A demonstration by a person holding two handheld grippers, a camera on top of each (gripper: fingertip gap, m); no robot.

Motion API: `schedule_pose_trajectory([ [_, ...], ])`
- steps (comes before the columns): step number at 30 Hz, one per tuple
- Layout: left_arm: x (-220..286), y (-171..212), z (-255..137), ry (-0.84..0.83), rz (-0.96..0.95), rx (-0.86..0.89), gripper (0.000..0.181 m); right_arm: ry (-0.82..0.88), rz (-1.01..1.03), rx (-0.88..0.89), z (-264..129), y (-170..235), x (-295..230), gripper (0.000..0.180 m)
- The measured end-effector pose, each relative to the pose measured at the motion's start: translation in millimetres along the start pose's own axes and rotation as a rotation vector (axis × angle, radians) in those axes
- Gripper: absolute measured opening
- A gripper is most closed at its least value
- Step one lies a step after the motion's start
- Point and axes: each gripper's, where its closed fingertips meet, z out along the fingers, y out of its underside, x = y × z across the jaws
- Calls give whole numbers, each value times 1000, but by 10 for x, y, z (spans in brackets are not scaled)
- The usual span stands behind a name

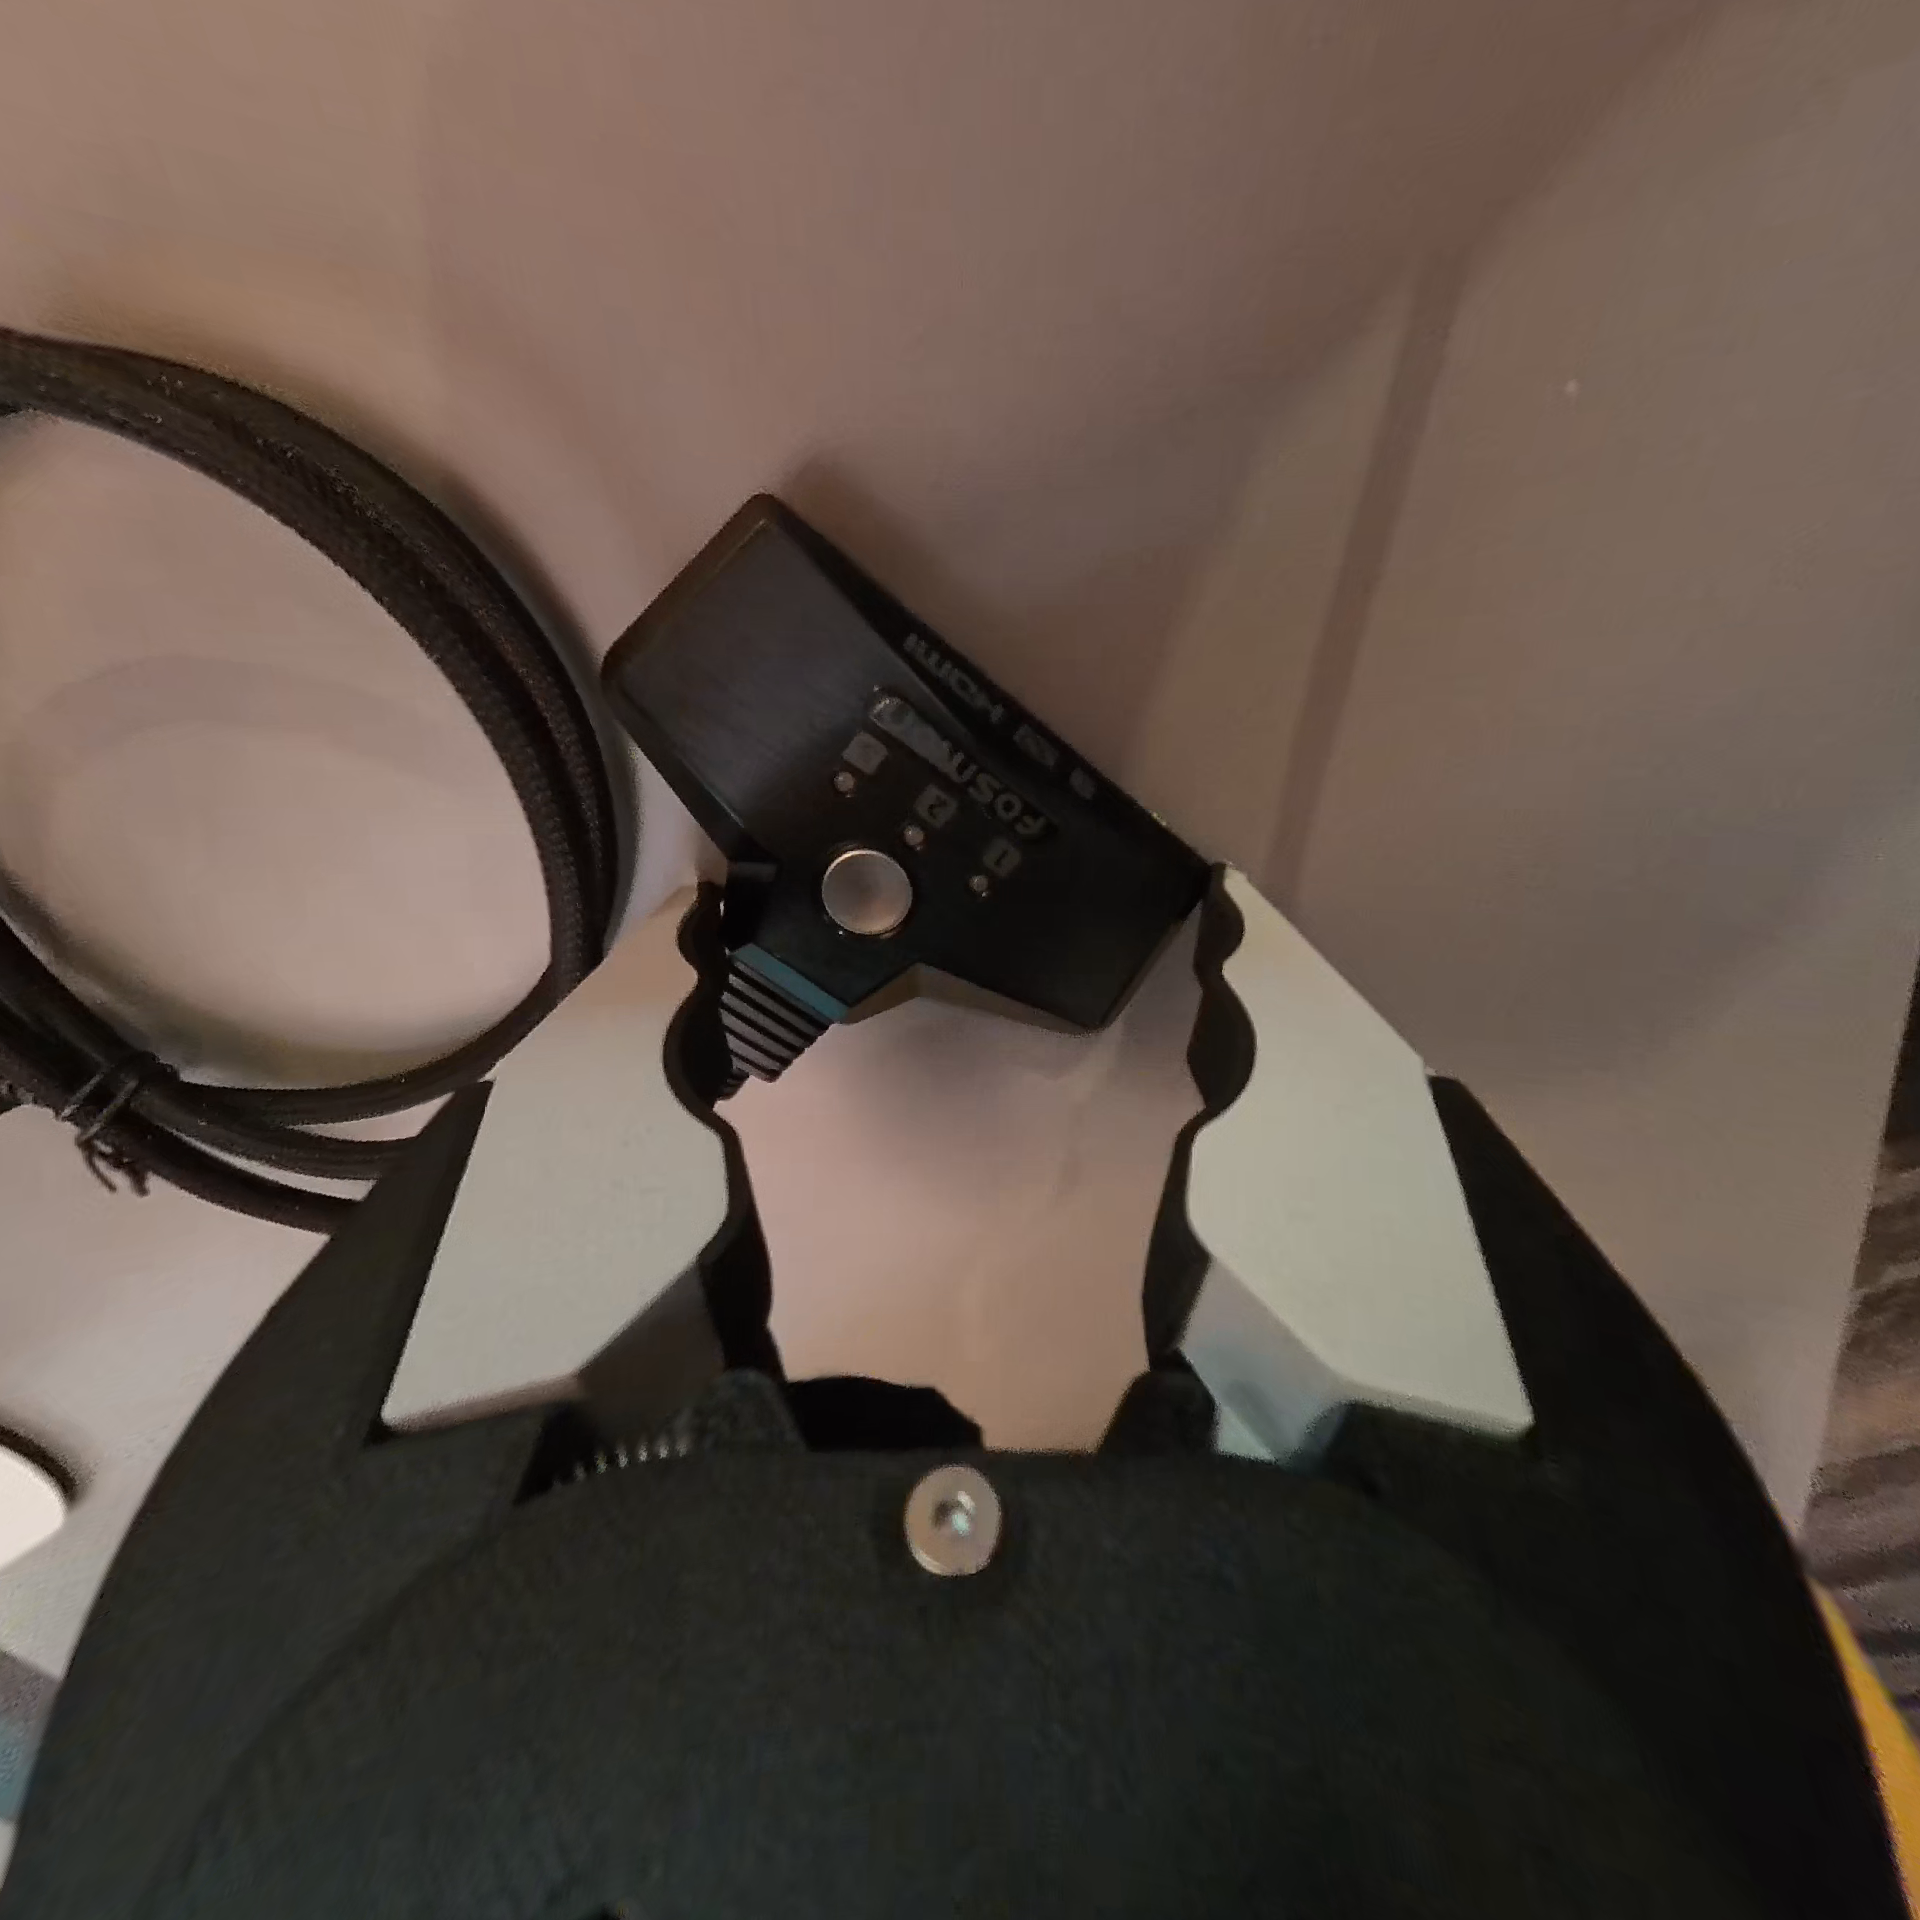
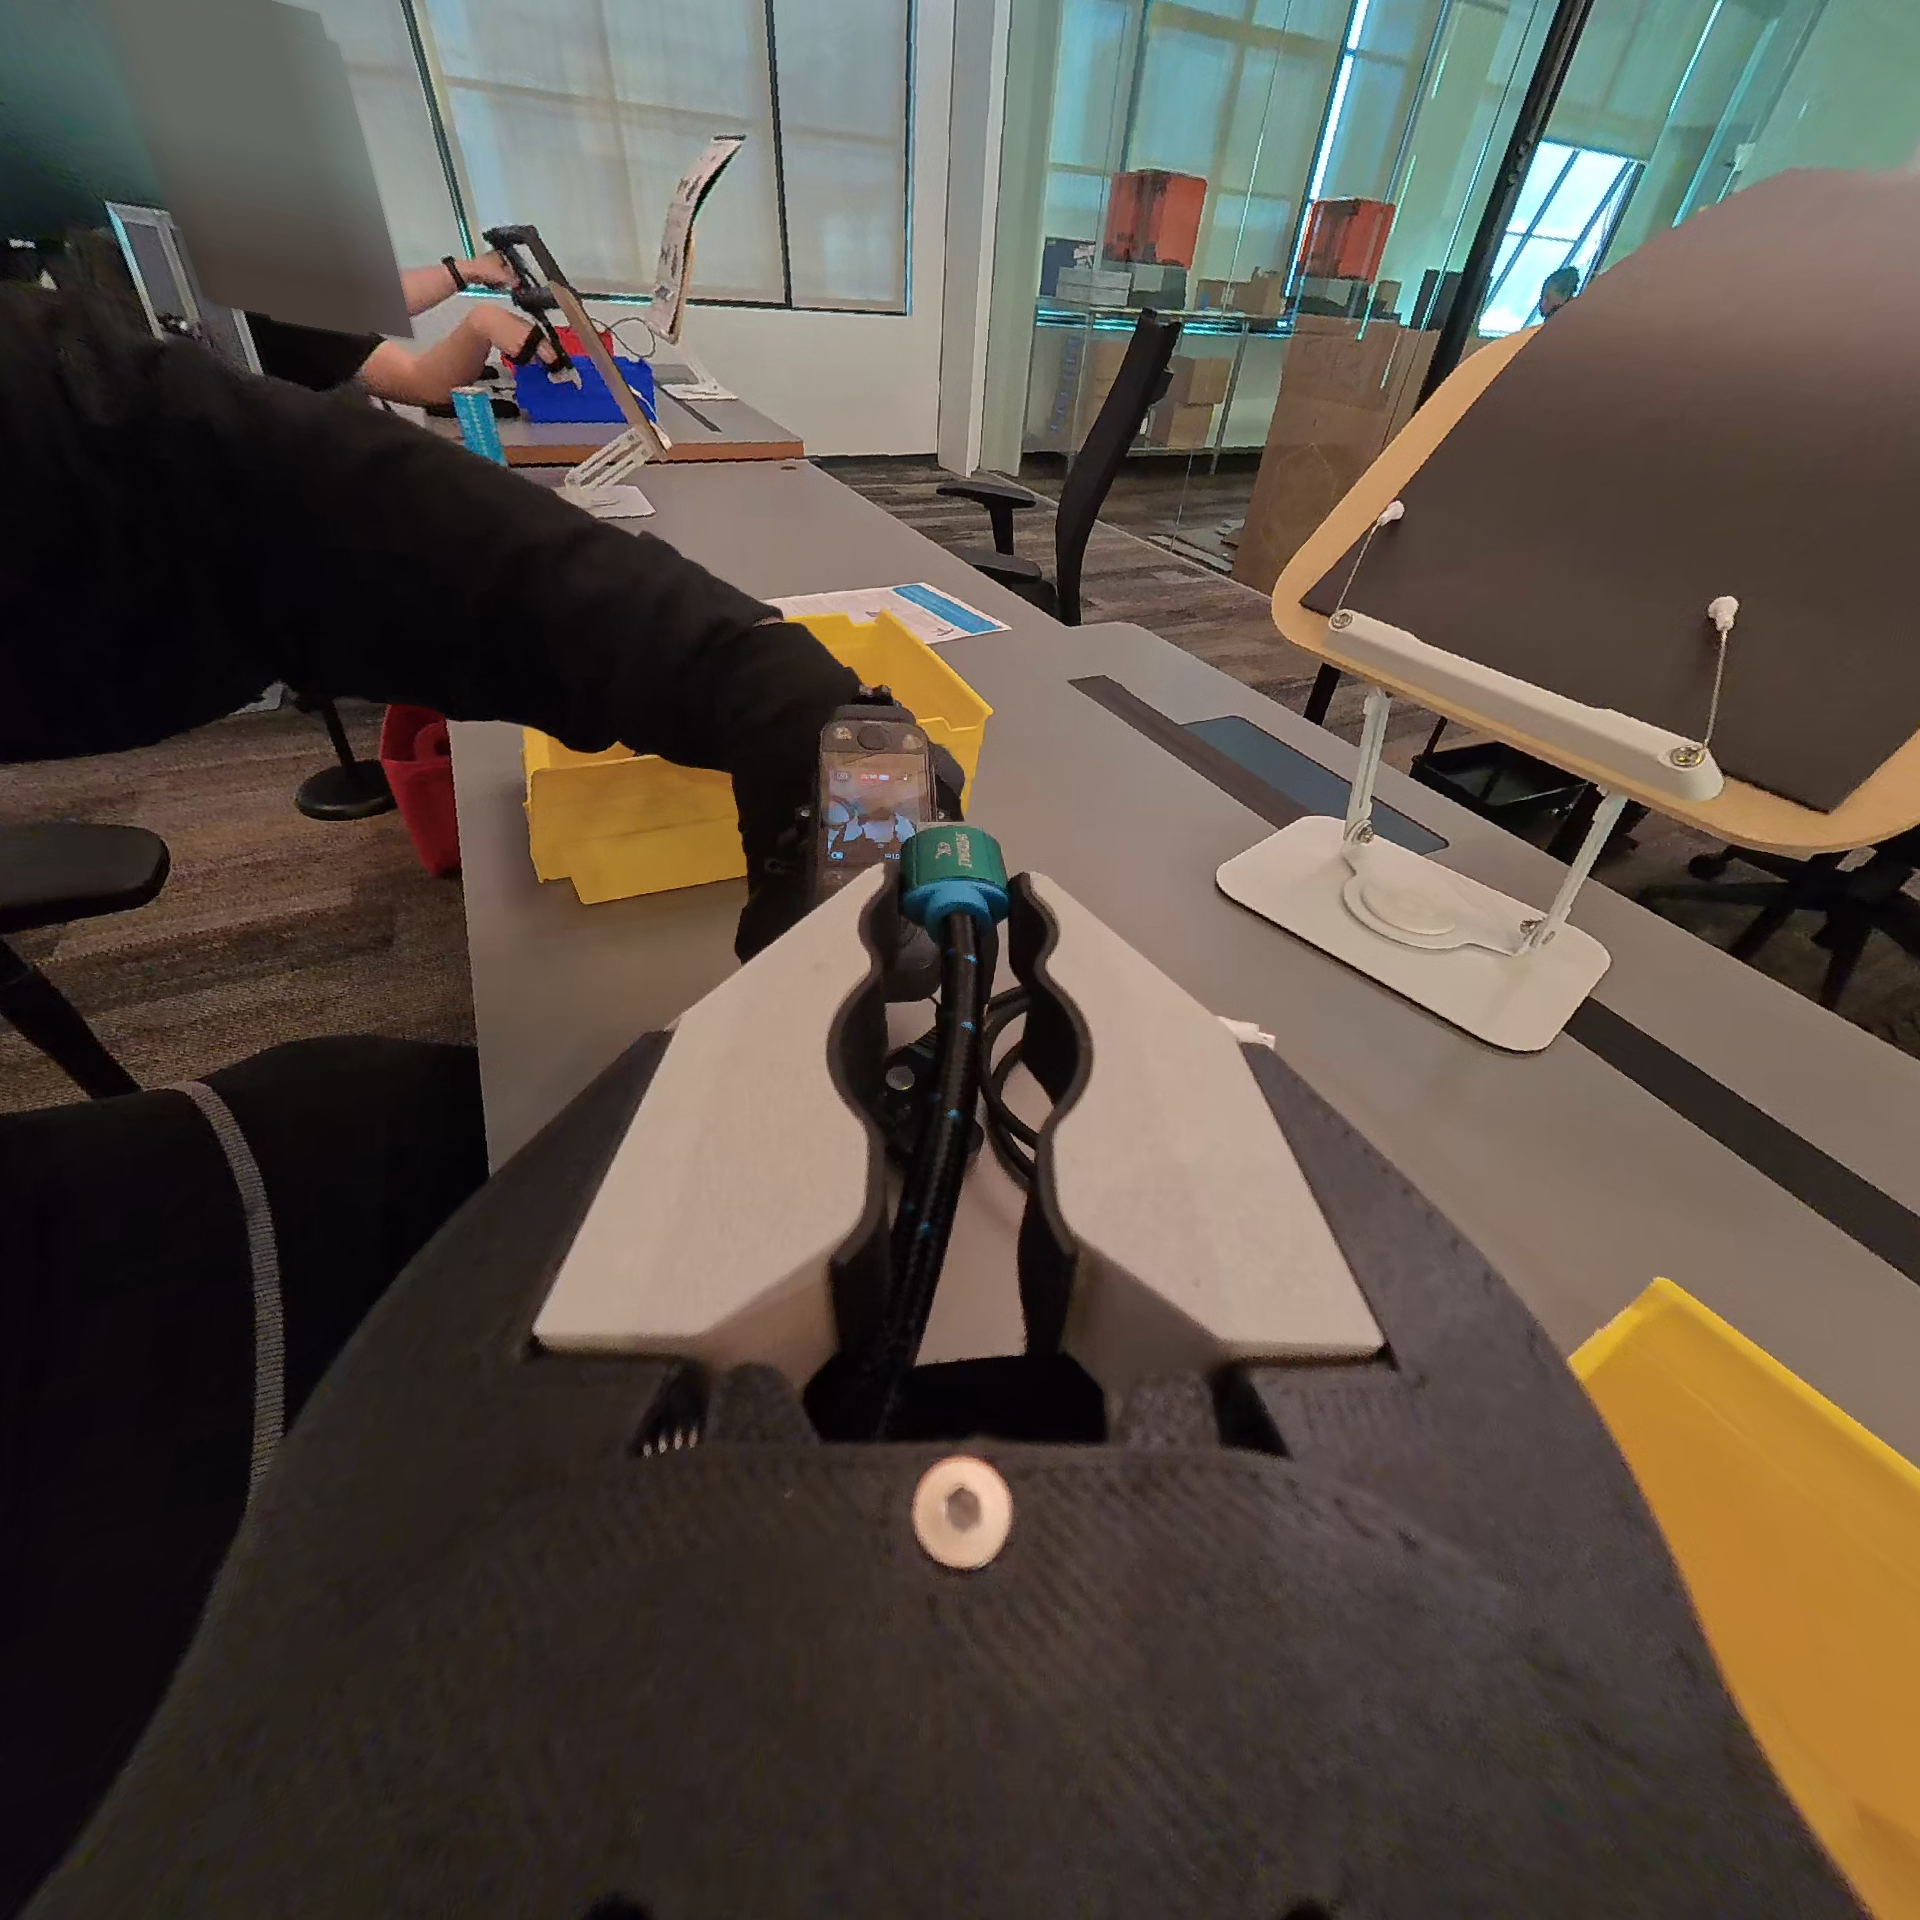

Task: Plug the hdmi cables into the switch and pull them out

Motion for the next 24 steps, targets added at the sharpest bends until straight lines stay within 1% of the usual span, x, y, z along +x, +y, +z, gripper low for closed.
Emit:
schedule_pose_trajectory([
  [5, 119, -98, 5, -17, -178, 46, 88, 0, 0, 9, -19, -19, 5, 18],
  [7, 176, -200, 0, -14, -274, 109, 88, 0, 0, 15, -27, -33, 7, 18],
  [8, 219, -250, 1, -8, -289, 142, 88, -1, -1, 17, -29, -38, 6, 18],
  [12, 245, -226, 30, -68, -238, 144, 91, -5, -5, 15, -18, -43, -16, 18],
  [14, 248, -231, 32, -64, -220, 138, 93, -7, -11, 13, -9, -56, -41, 18],
  [16, 234, -232, 32, -71, -155, 129, 98, -8, -20, 12, -4, -80, -64, 18],
  [18, 262, -206, 47, -41, -114, 108, 102, -4, -26, 11, -7, -96, -71, 18],
  [21, 273, -192, 48, -33, -60, 94, 102, 3, -31, 18, -38, -125, -63, 18],
  [22, 276, -191, 45, -31, -48, 87, 100, 4, -31, 21, -47, -131, -59, 17],
  [23, 283, -200, 37, -29, -33, 85, 94, 5, -30, 24, -54, -135, -54, 17],
  [24, 279, -209, 22, -28, -38, 85, 82, 4, -28, 25, -56, -134, -52, 17],
])
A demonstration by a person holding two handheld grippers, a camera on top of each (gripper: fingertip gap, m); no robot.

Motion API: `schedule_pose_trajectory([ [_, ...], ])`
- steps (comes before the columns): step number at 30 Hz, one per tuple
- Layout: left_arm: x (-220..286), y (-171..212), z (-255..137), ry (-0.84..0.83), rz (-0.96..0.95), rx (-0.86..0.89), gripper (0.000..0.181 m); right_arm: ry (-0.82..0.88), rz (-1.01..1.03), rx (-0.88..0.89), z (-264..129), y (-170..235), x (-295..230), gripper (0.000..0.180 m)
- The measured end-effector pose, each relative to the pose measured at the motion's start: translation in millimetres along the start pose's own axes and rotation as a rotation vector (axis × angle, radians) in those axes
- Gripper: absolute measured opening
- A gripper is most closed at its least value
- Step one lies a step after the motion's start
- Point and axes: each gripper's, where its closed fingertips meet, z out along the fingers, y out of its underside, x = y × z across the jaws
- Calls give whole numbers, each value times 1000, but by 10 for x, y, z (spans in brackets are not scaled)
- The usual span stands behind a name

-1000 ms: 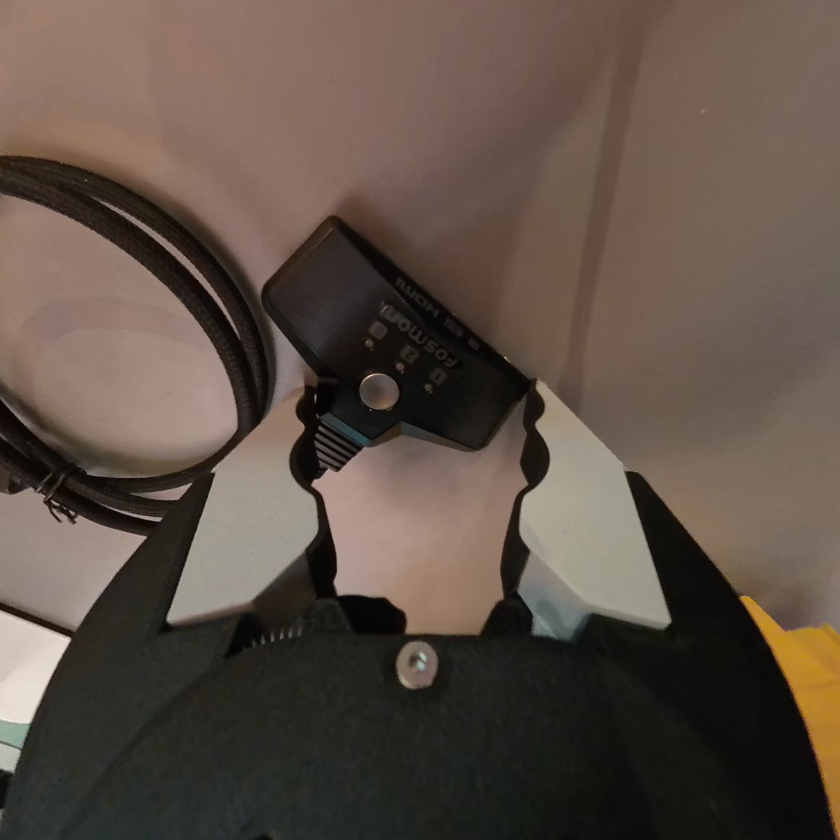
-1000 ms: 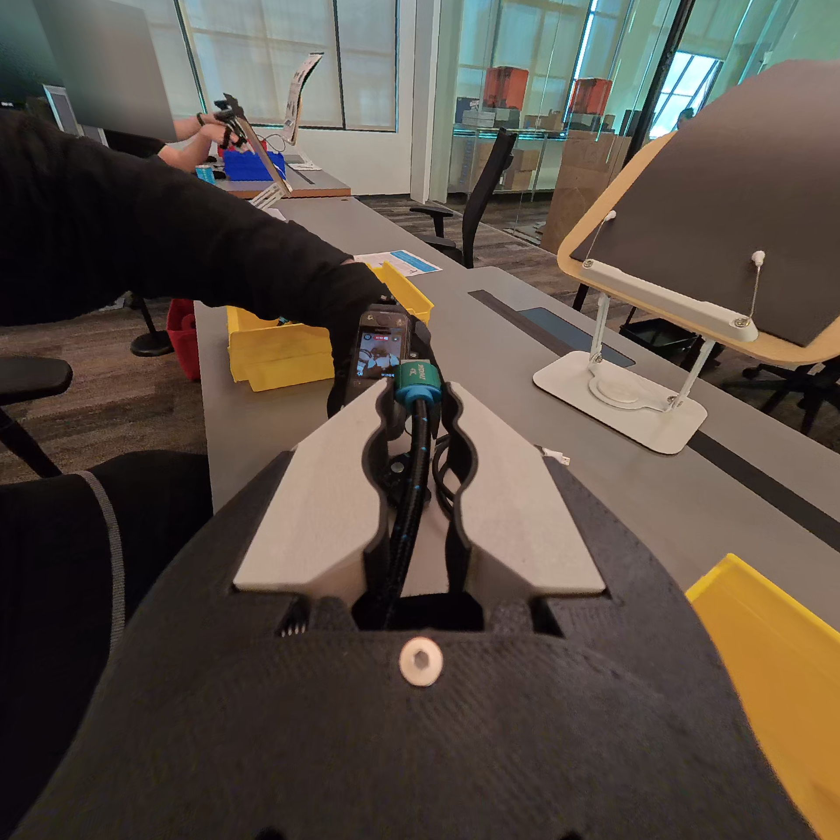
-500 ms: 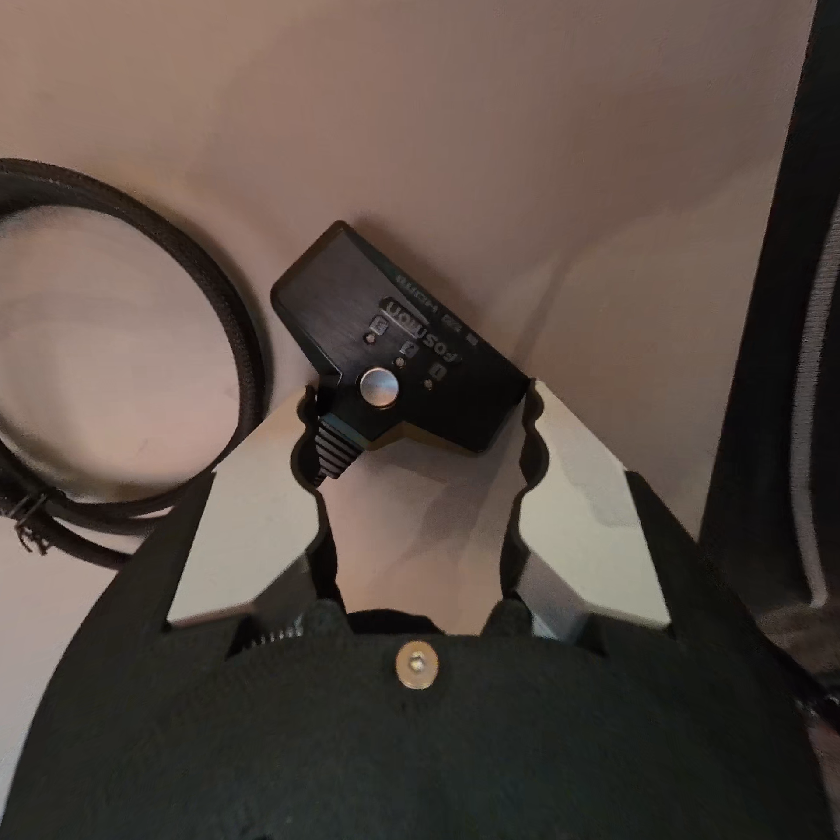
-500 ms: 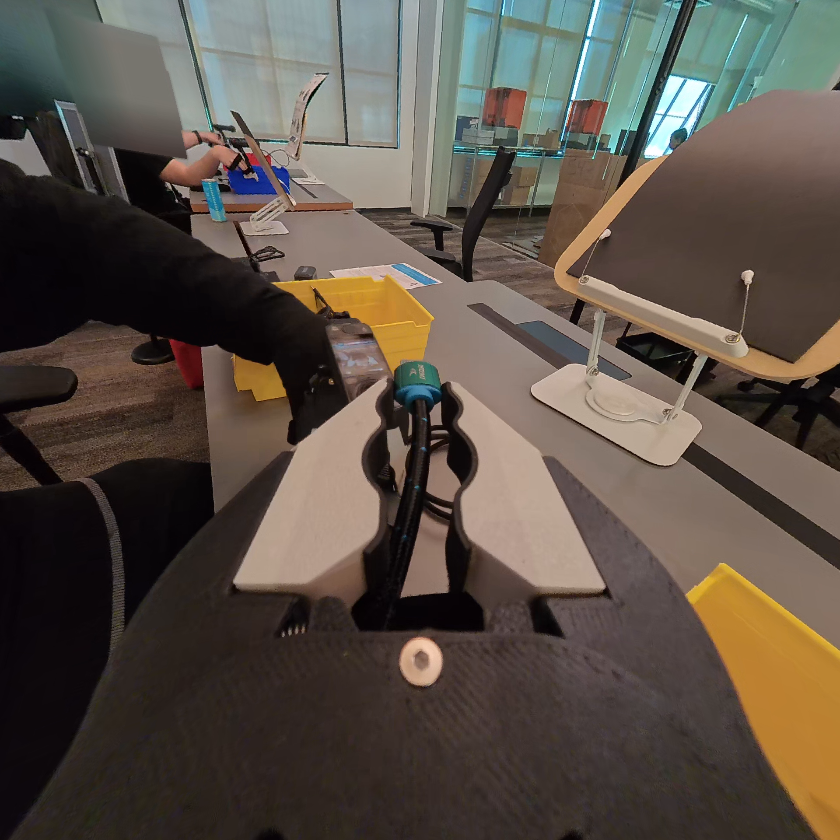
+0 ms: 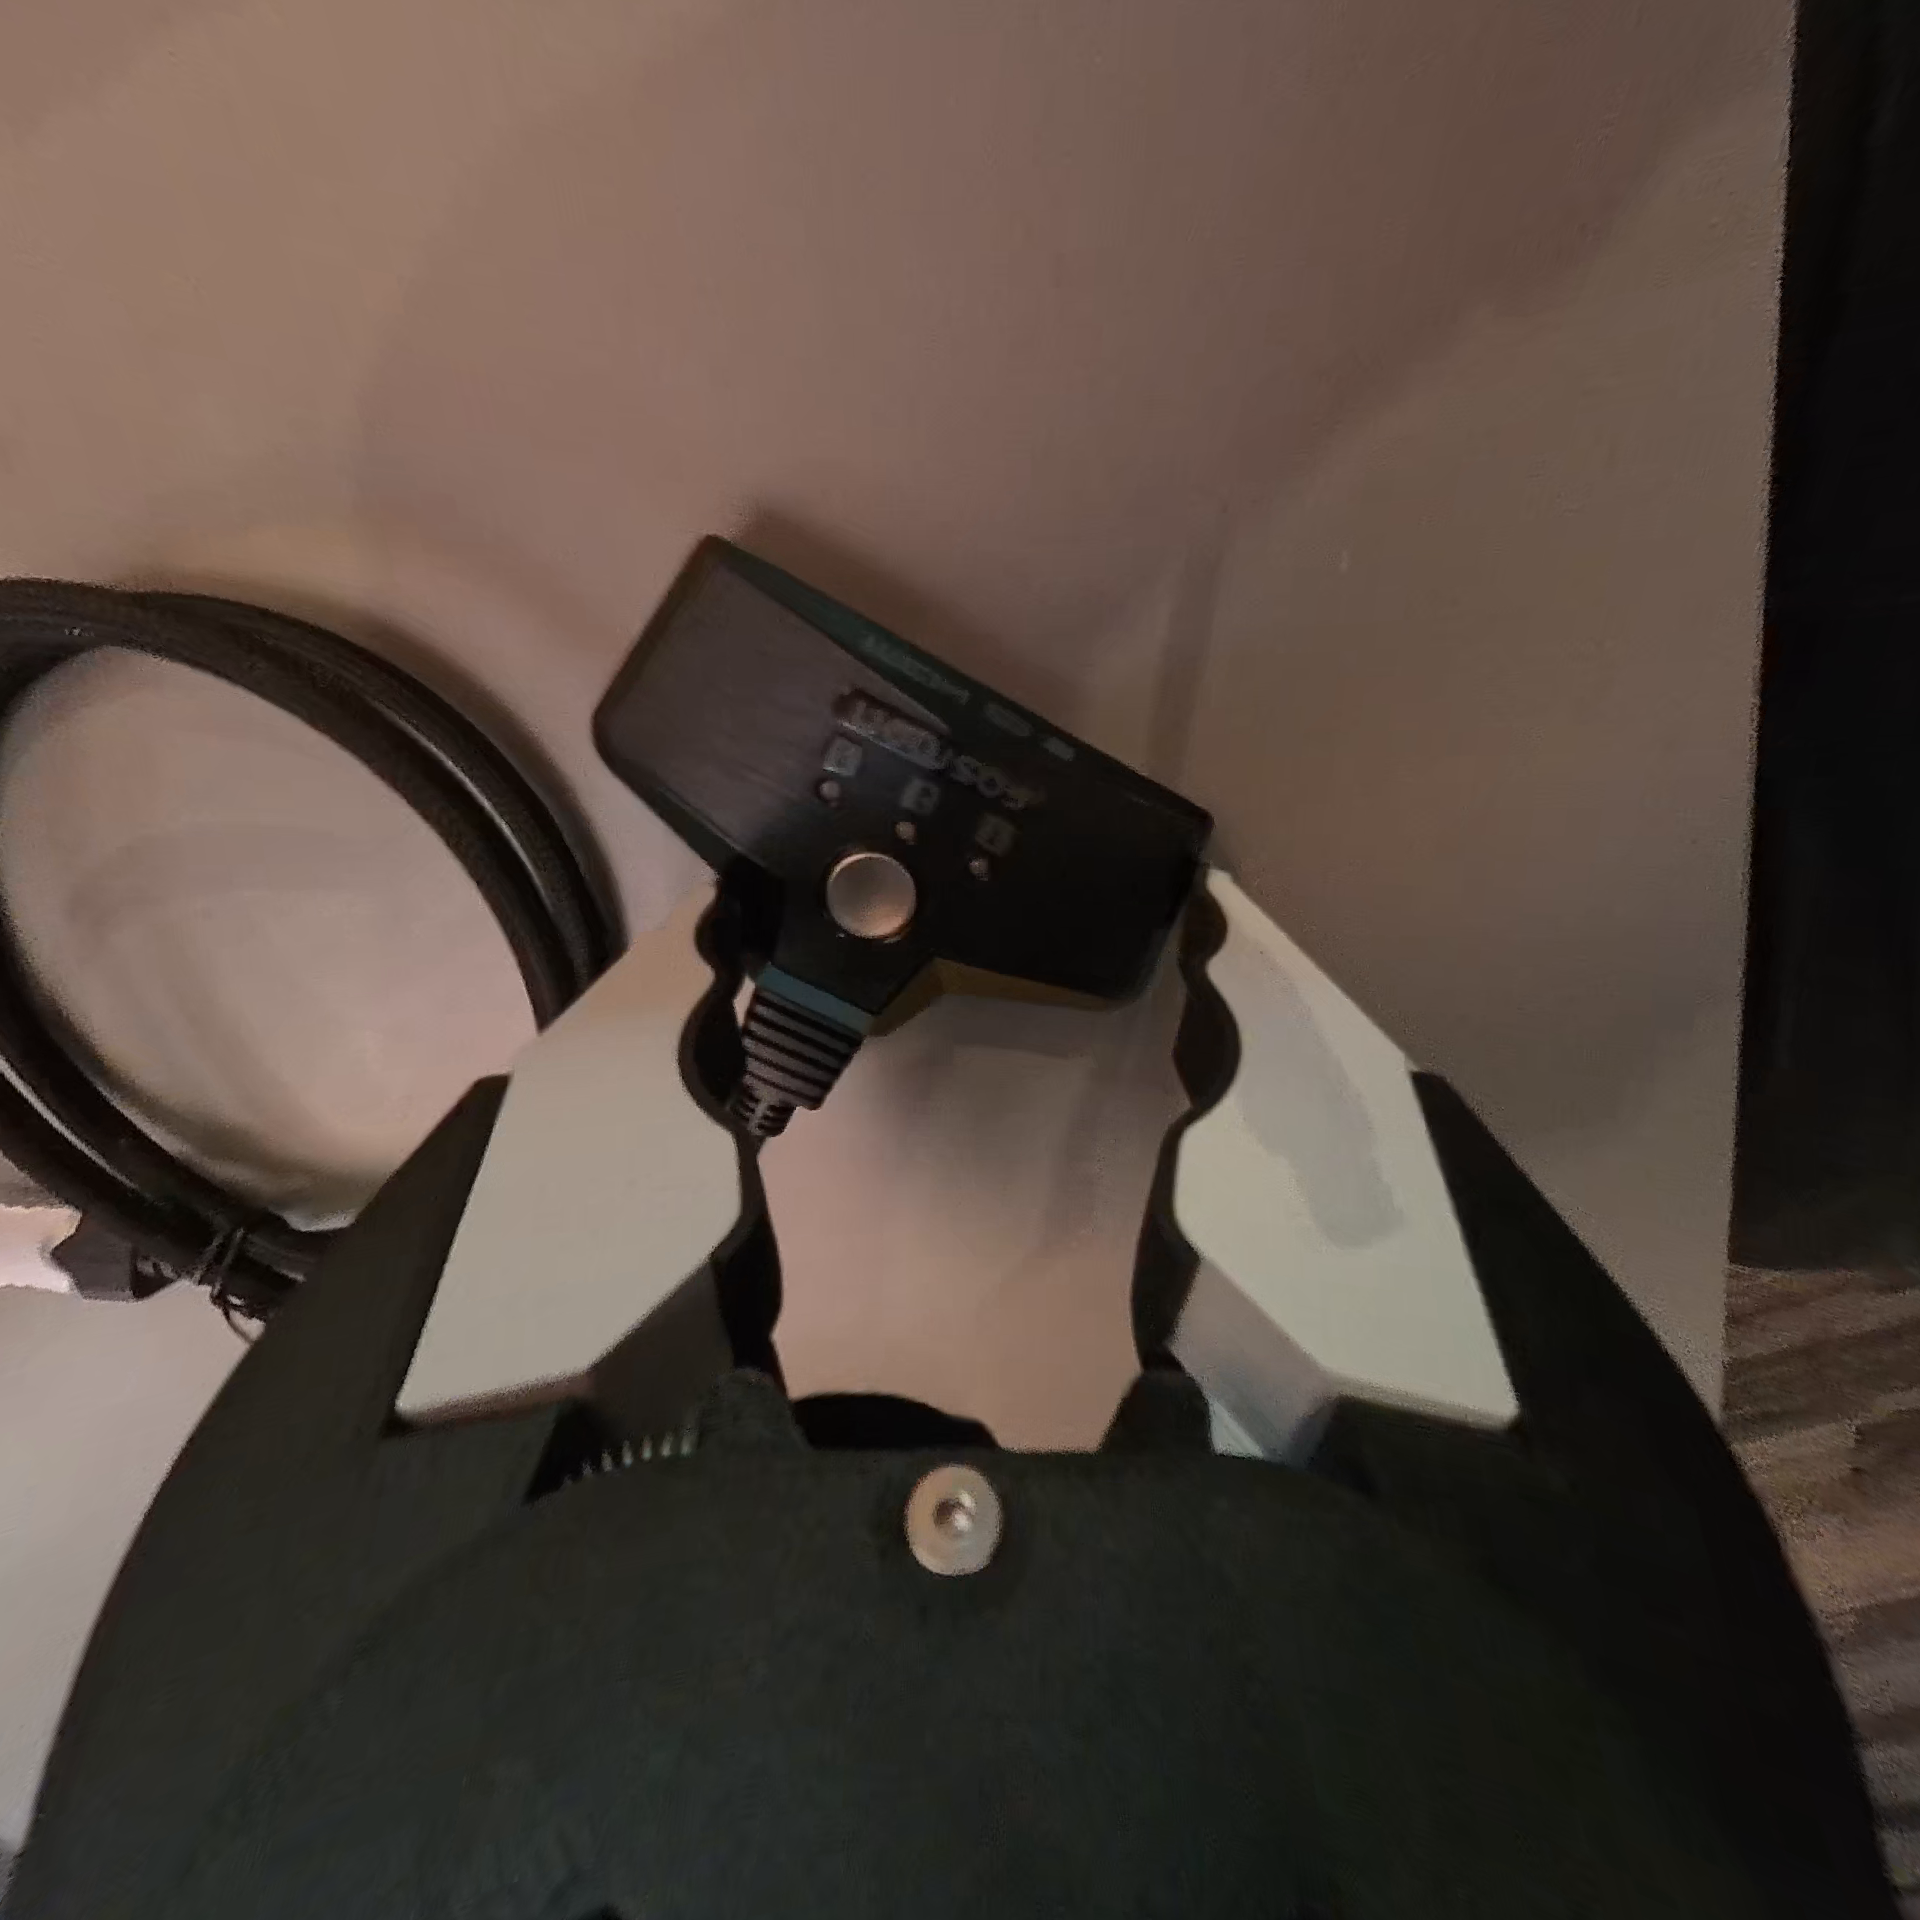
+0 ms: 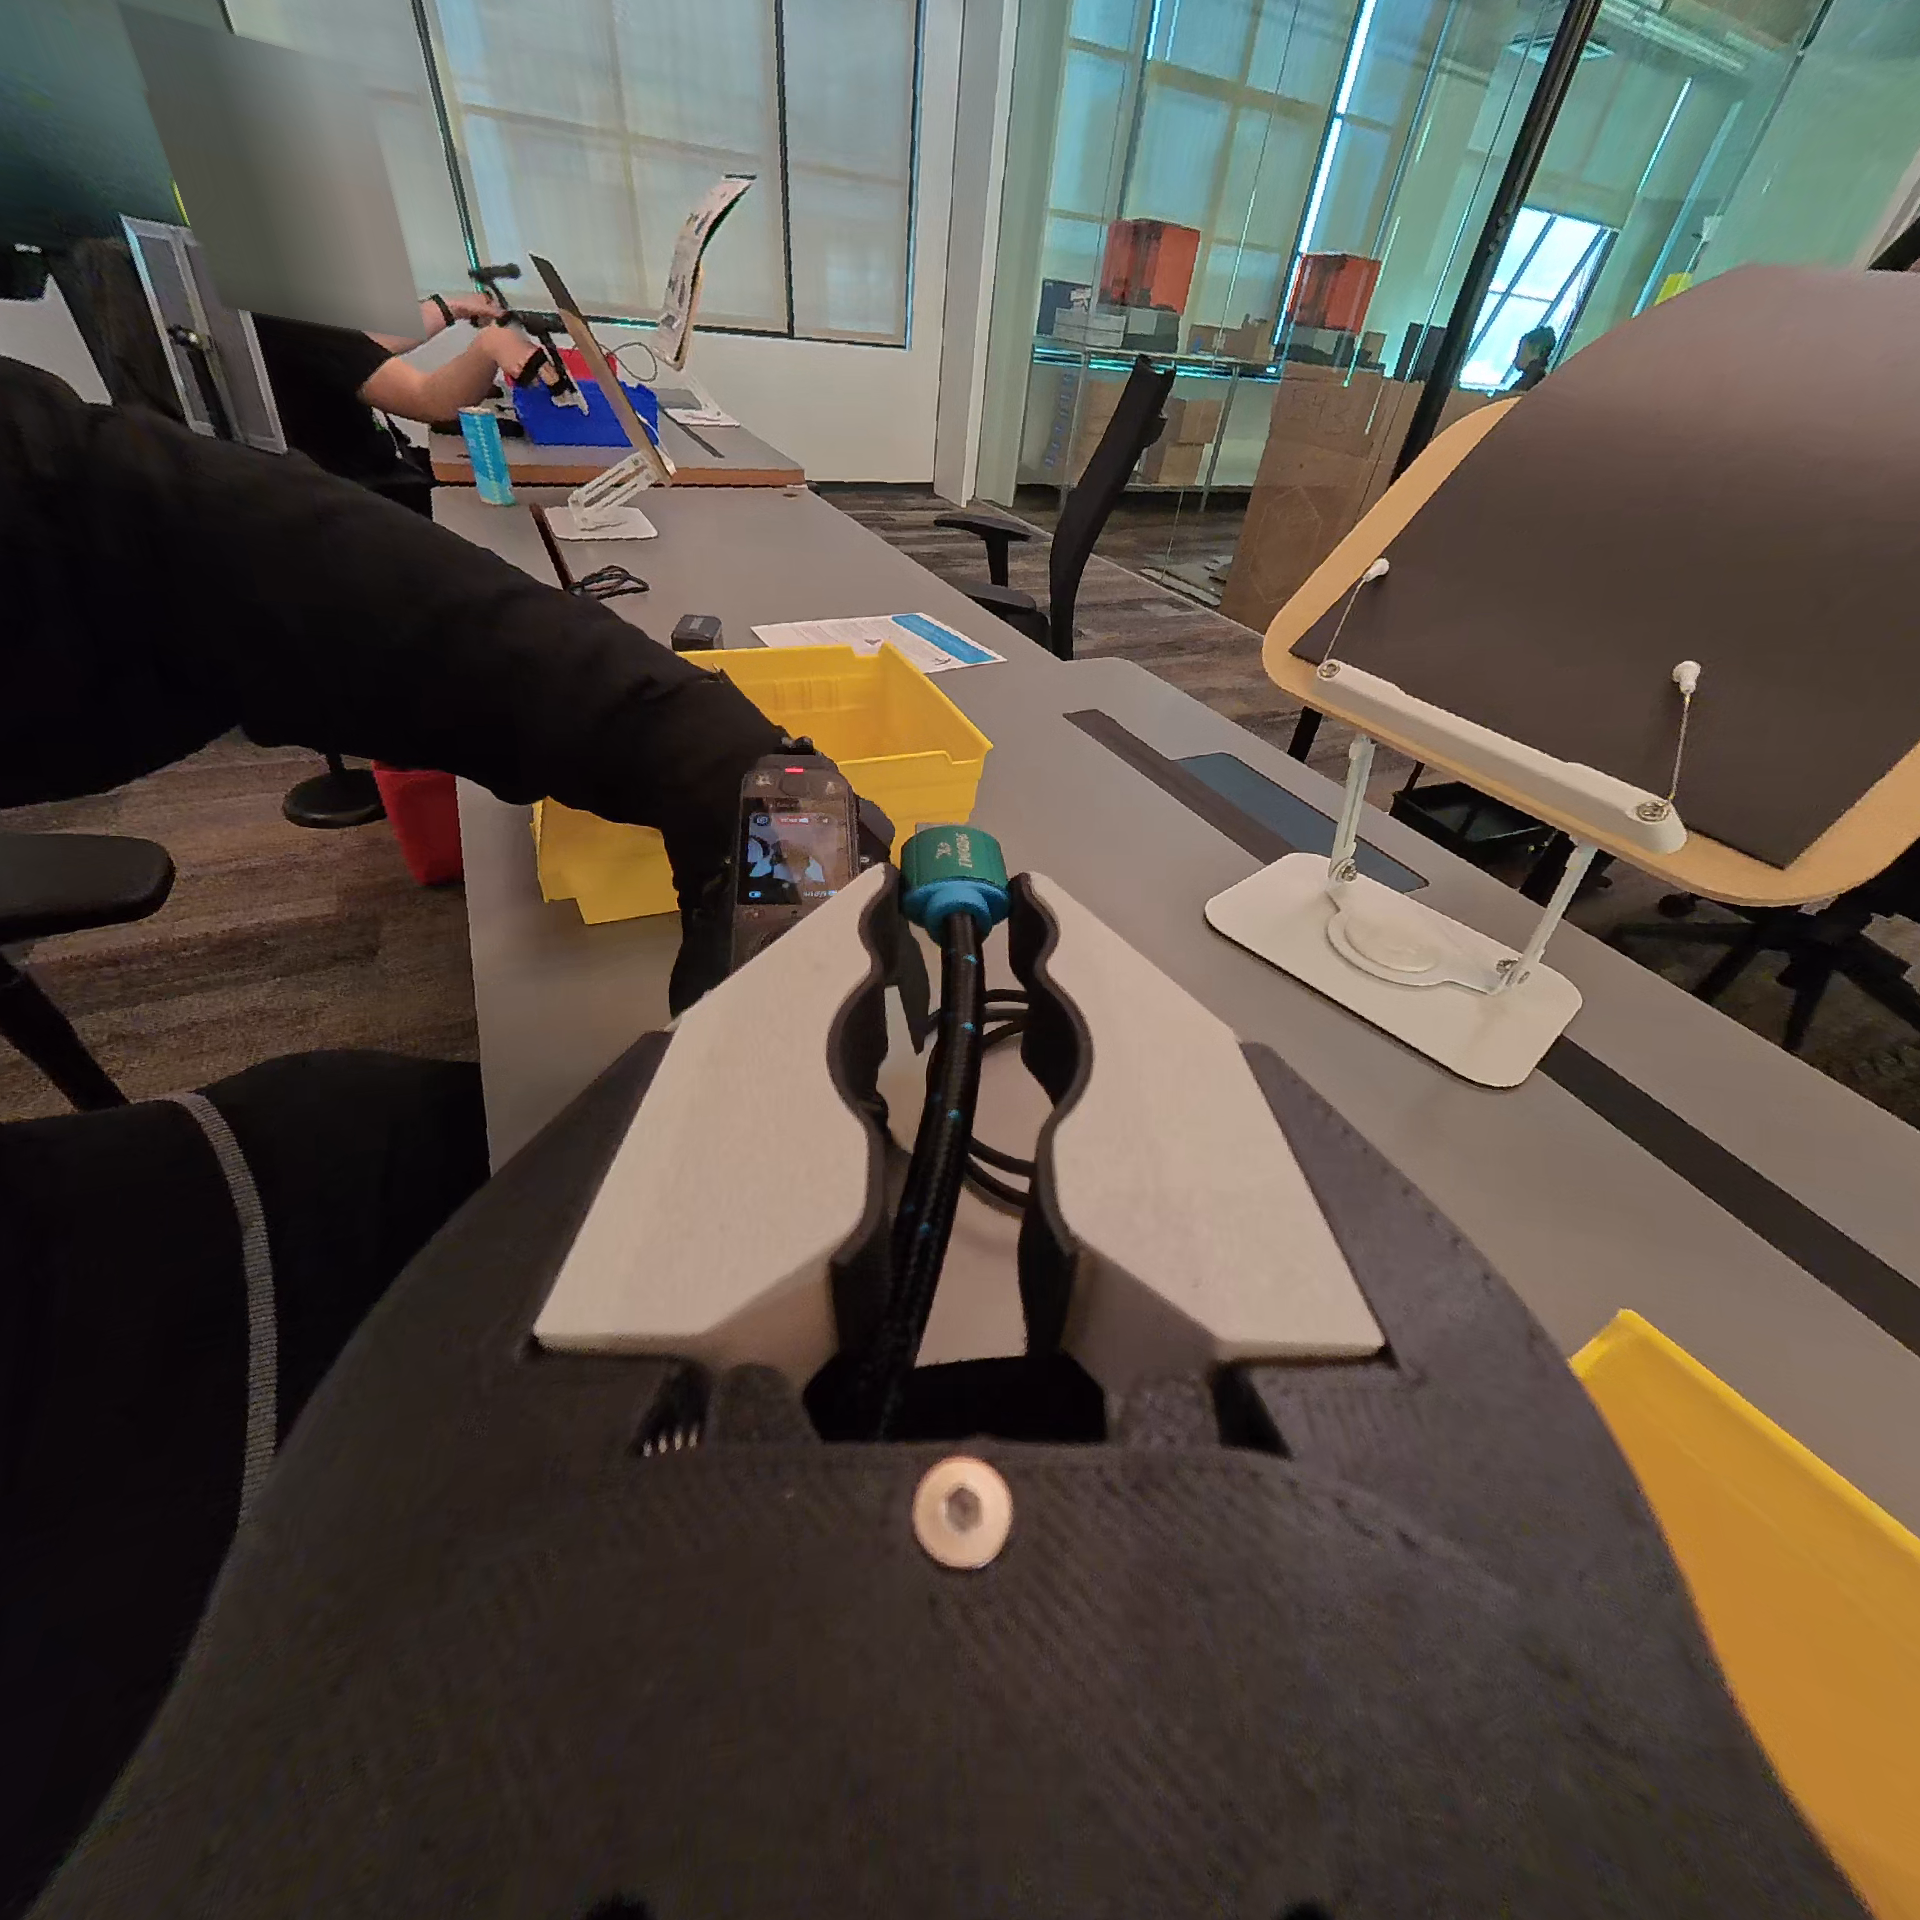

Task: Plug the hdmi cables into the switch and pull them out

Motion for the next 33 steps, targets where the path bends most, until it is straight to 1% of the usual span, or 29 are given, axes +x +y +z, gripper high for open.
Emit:
schedule_pose_trajectory([
  [5, -5, -29, -3, -10, -67, 81, 81, -11, -3, -5, 29, 18, -22, 18],
  [12, -15, -40, -75, -4, -131, 140, 81, -14, -5, -16, 63, 50, -33, 18],
  [16, -89, -67, -319, -21, -162, 189, 81, -22, -12, -24, 172, 84, -83, 18],
  [22, -239, -19, -748, -64, -209, 262, 81, -46, 4, -53, 501, 256, -205, 18],
  [29, -374, 98, -1139, -111, -272, 352, 81, 6, 15, -59, 763, 455, -193, 18],
  [33, -383, 120, -1286, -124, -271, 362, 81, 22, 8, -56, 873, 549, -206, 18],
])
